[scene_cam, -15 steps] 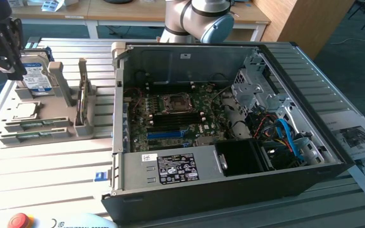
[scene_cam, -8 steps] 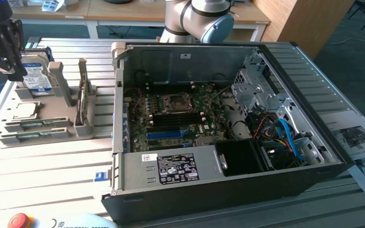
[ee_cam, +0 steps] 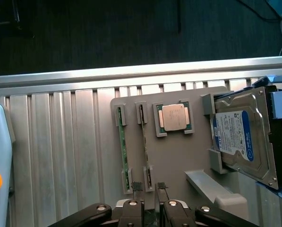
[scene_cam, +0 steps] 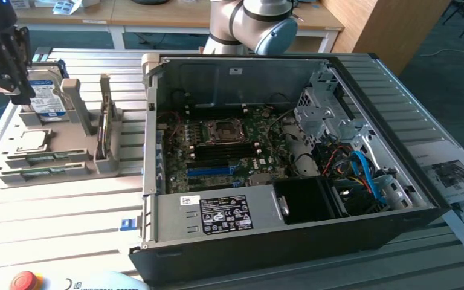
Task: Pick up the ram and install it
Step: 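Pick up the ram and move it above insertion slot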
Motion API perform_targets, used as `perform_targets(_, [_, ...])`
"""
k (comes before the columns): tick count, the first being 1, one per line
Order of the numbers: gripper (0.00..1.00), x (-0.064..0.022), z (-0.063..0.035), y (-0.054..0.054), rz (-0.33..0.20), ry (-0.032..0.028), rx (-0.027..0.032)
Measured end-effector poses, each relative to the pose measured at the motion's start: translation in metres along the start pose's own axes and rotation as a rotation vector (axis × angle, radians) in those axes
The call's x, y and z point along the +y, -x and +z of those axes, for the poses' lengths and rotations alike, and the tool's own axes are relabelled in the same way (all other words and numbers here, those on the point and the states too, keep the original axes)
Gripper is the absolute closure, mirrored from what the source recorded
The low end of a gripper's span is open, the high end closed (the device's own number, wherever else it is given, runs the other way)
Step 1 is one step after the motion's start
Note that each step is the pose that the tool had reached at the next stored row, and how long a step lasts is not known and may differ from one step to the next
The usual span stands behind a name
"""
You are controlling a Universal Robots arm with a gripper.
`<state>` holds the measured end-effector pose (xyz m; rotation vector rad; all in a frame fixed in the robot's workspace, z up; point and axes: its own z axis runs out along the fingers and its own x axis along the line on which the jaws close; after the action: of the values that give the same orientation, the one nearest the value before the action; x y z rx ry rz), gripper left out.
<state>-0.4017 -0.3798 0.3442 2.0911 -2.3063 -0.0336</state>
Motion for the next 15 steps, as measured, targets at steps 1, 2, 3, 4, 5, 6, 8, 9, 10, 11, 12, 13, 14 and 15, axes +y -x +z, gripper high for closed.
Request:
perform_targets(1, [0.76,0.0,0.0002,0.0,-0.001,0.0,0.0001])
perform_targets(2, [0.76,-0.0001,0.0005,0.0,-0.001,-0.0001,0.0002])
perform_targets(3, [0.76,-0.0001,0.0008,0.0,-0.003,-0.0001,0.0002])
perform_targets(4, [0.76,-0.0002,0.001,0.0,-0.004,-0.0001,0.0004])
perform_targets(5, [0.76,-0.0002,0.0011,0.0,-0.005,-0.0001,0.0005])
perform_targets(6, [0.76,-0.0002,0.0012,0.0,-0.006,-0.0001,0.0006])
perform_targets(8, [0.76,-0.0002,0.0012,0.0,-0.006,-0.0001,0.0007])
perform_targets(9, [0.76,-0.0002,0.0013,0.0,-0.006,-0.0002,0.0006])
perform_targets(10, [0.76,-0.0002,0.0013,0.0,-0.006,-0.0002,0.0006])
perform_targets(11, [0.76,-0.0002,0.0013,0.0,-0.006,-0.0002,0.0006])
perform_targets(12, [0.76,-0.0002,0.0014,0.0,-0.007,-0.0001,0.0006])
perform_targets(13, [0.76,-0.0003,0.0021,0.0,-0.007,-0.0006,0.0003])
perform_targets(14, [0.76,-0.0003,0.0029,0.0,-0.007,-0.0007,0.0003])
perform_targets(15, [0.76,-0.0003,0.0037,0.0,-0.007,-0.0005,0.0006])
